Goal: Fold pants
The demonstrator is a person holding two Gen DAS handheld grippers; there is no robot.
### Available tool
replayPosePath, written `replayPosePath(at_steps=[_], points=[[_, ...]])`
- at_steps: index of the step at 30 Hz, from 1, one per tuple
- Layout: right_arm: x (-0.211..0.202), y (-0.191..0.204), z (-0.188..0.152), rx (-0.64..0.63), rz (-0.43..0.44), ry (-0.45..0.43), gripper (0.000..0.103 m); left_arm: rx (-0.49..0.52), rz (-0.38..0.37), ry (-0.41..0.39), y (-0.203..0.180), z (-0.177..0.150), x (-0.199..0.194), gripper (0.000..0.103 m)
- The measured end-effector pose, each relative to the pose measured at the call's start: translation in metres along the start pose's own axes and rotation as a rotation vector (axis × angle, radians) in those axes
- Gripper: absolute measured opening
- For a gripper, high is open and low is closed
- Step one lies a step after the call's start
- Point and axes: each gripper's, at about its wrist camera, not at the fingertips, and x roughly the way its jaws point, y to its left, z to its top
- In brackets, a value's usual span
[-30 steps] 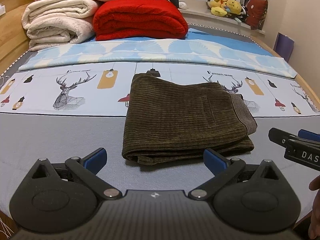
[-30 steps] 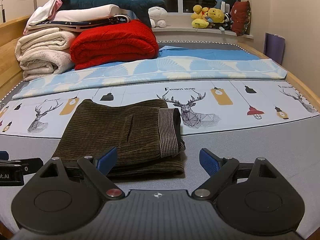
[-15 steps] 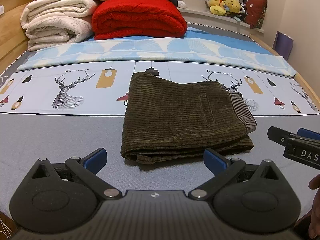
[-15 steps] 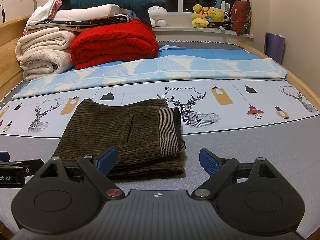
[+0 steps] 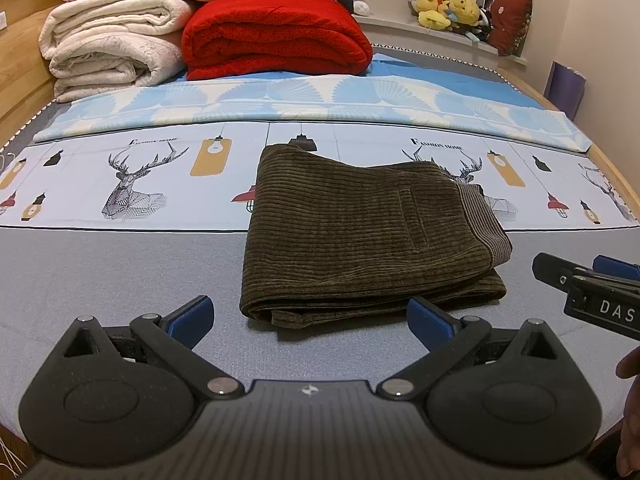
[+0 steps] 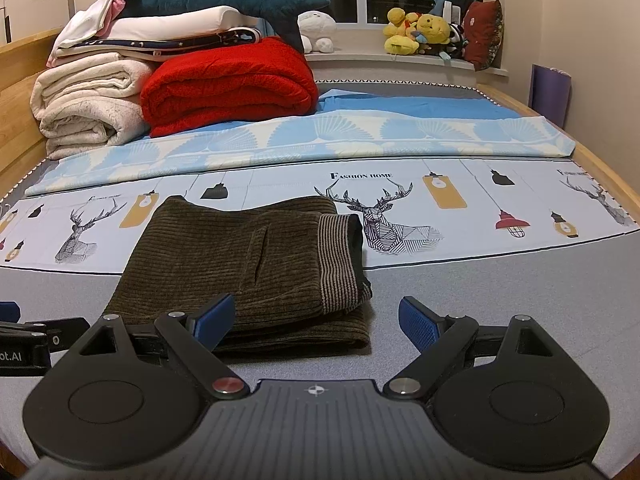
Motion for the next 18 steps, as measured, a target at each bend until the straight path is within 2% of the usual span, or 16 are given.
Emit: replayPosePath(at_steps=[18], points=[[-0.0004,-0.0002,0.0003,0.0,0.0,0.0,0.09,0.002,-0.007,-0.007,0.0015,0.0001,-0.0004,0.103]])
